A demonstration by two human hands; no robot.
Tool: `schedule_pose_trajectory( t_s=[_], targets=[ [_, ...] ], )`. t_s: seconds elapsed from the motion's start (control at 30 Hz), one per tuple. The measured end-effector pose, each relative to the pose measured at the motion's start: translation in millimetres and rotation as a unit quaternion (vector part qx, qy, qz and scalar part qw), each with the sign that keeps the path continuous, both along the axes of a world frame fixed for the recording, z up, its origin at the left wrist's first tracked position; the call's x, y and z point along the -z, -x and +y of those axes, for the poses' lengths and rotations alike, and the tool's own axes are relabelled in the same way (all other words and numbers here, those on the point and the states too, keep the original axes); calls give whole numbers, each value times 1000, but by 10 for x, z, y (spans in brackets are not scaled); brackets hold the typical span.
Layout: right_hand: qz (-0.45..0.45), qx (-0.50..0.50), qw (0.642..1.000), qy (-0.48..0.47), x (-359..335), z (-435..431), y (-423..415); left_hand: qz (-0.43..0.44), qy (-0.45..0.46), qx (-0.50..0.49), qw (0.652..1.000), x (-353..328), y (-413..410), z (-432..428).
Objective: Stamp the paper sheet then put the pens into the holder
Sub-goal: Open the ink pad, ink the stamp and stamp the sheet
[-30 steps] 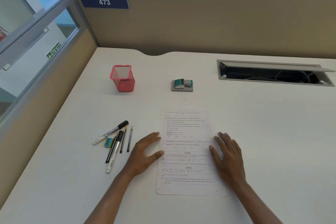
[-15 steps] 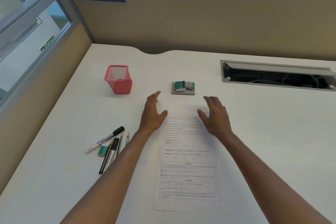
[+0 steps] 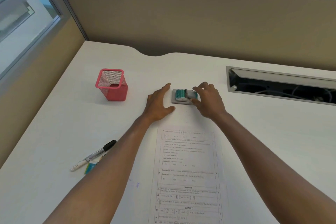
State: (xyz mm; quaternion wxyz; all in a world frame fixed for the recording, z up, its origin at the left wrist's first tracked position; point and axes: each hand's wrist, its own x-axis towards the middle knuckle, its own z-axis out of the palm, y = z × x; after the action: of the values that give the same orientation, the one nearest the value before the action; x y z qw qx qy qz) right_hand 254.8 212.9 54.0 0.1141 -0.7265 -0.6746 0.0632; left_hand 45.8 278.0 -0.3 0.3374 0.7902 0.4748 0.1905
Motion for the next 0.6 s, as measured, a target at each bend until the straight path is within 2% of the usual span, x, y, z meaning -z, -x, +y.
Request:
schedule_pose_trajectory(
  t_s=[0.2, 0.47, 0.6],
  targets=[
    [11, -3, 999, 36, 61, 28, 4, -6, 3, 27, 1000, 37, -75, 56],
    [140, -27, 990, -7, -1, -216, -12, -18, -5, 32, 999, 18, -67, 134],
    [135, -30, 990, 24, 112, -482, 43, -23, -7, 23, 999, 29, -65, 136]
  ],
)
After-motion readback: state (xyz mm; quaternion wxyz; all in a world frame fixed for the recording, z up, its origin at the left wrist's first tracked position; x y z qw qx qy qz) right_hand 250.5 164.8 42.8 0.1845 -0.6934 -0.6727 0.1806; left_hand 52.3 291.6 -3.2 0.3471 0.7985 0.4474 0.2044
